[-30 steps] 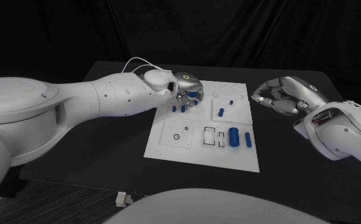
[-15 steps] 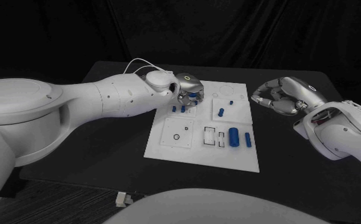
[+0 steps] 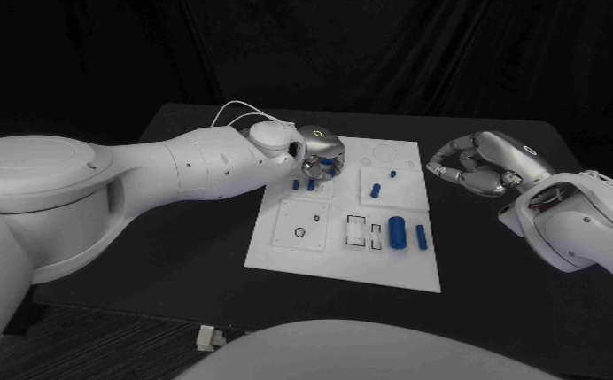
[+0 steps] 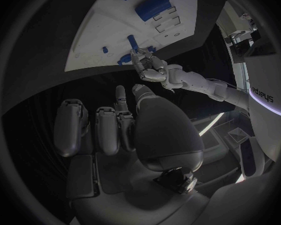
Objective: Assemble the parts on the task board
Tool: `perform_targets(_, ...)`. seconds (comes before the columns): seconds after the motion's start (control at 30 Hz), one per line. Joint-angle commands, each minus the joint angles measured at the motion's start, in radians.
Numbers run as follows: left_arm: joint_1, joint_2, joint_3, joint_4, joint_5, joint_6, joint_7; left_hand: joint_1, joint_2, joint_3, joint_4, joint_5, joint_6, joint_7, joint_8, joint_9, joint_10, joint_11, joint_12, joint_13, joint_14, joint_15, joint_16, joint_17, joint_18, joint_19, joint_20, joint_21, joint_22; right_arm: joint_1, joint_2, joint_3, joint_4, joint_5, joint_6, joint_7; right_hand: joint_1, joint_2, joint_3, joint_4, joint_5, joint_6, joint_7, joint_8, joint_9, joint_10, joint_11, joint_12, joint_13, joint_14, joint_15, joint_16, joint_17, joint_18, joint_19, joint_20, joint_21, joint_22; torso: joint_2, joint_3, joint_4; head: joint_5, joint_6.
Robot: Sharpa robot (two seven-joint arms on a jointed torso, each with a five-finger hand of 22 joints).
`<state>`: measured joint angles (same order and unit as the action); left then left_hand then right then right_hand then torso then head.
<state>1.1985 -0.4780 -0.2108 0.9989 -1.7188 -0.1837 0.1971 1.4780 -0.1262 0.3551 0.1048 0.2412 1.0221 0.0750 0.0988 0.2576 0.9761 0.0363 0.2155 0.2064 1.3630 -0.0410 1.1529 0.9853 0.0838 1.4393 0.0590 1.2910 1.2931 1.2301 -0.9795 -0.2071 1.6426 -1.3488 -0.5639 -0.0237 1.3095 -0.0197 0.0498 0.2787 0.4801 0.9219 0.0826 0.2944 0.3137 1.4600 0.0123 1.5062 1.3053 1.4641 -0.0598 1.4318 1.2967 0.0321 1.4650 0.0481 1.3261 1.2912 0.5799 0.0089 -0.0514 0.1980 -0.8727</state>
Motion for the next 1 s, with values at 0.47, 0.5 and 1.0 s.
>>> perform_targets(0.47,-0.010,-0.008,-0.001,0.008,-0.002,-0.061,-0.007,-0.020,0.010,0.050,-0.030,-0.004,0.058,0.006,0.032,0.029,0.097,-0.003,-0.026,-0.032,-0.003,-0.003,-0.021,-0.035,-0.020,0.006,-0.001,-0.019,0.193,-0.002,-0.001,0.001,0.000,0.005,0.012,-0.023,0.030,-0.001,0.016,0.004,0.016,-0.004,0.003,0.008,-0.009,0.045,-0.008,-0.013,0.153,0.051,-0.004,-0.012,-0.005,0.030,-0.002,-0.002,-0.020,0.193,0.000,0.0004,0.0005,0.004,0.000)
perform_targets(0.5,-0.010,-0.015,-0.001,0.016,-0.002,-0.076,-0.005,-0.020,0.010,0.050,-0.031,-0.005,0.059,0.006,0.032,0.030,0.100,-0.003,-0.026,-0.032,-0.002,-0.004,-0.022,-0.036,-0.020,0.007,-0.001,-0.019,0.193,-0.002,-0.001,0.001,0.000,0.005,0.013,-0.023,0.031,0.000,0.016,0.004,0.017,-0.004,0.003,0.008,-0.009,0.045,-0.008,-0.013,0.153,0.051,-0.004,-0.012,-0.006,0.031,-0.002,-0.002,-0.021,0.193,-0.001,0.0001,0.0003,0.004,0.000)
perform_targets(1.0,0.057,-0.168,0.000,0.190,0.004,-0.207,0.029,-0.019,-0.001,0.053,-0.051,-0.030,0.050,-0.002,0.012,0.028,0.158,-0.014,-0.044,-0.046,0.016,-0.012,-0.017,-0.038,-0.019,0.008,-0.006,-0.024,0.192,-0.002,-0.001,0.001,-0.004,0.009,0.023,-0.028,0.031,0.000,0.016,0.004,0.017,-0.004,0.003,0.008,-0.009,0.045,-0.008,-0.013,0.153,0.051,-0.004,-0.012,-0.006,0.031,-0.002,-0.002,-0.021,0.193,-0.001,0.0003,0.0006,0.005,0.000)
